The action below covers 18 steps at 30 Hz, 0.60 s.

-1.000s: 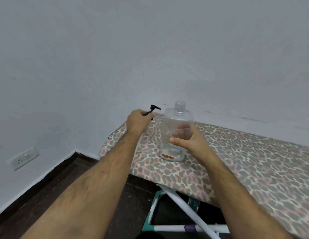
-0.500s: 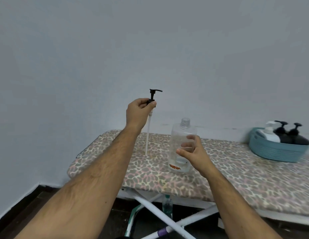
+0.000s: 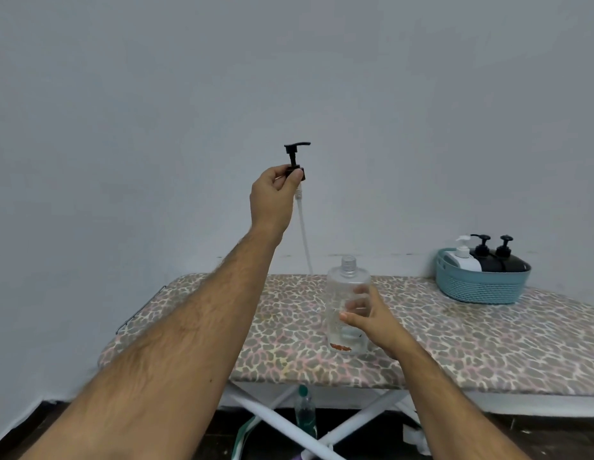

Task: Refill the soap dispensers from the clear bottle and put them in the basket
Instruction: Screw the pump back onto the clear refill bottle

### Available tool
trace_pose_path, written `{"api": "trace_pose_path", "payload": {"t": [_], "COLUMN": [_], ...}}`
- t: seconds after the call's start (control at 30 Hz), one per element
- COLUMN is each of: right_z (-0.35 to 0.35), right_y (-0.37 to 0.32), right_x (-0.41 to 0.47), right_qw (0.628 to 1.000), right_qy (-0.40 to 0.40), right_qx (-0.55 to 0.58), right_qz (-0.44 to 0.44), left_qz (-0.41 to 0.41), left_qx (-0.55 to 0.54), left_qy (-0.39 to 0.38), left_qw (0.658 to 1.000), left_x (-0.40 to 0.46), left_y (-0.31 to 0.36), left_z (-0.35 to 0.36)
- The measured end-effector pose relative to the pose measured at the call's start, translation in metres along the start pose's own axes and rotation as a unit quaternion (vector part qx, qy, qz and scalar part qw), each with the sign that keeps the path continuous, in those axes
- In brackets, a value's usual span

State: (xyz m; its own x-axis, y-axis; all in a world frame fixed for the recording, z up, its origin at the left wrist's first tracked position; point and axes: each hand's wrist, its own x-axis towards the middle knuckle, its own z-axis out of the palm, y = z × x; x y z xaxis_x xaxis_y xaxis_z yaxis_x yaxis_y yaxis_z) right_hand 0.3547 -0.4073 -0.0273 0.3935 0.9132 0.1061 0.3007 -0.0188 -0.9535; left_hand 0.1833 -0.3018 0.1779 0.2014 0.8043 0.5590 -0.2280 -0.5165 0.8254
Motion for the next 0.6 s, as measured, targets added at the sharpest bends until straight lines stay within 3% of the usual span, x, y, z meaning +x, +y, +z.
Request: {"api": "trace_pose_path", "payload": {"t": [0.33,0.6], "right_z": [-0.004,-0.004], "right_y": [0.005,0.008], "right_x": [0.001,0.003], "right_qw": [1.000,1.000], "right_qy": [-0.004,-0.007], "right_qx": [0.005,0.007], "right_qz": [0.004,0.003], "left_qz": [0.013,-0.001], "left_qx": [-0.052,-0.064], "left_qy": [-0.003,-0.019], "left_qw": [0.999,0.998], "left_x": [0.009,-0.002], "left_y": [0.039,0.027], "left_z": [0.035,0.056]}}
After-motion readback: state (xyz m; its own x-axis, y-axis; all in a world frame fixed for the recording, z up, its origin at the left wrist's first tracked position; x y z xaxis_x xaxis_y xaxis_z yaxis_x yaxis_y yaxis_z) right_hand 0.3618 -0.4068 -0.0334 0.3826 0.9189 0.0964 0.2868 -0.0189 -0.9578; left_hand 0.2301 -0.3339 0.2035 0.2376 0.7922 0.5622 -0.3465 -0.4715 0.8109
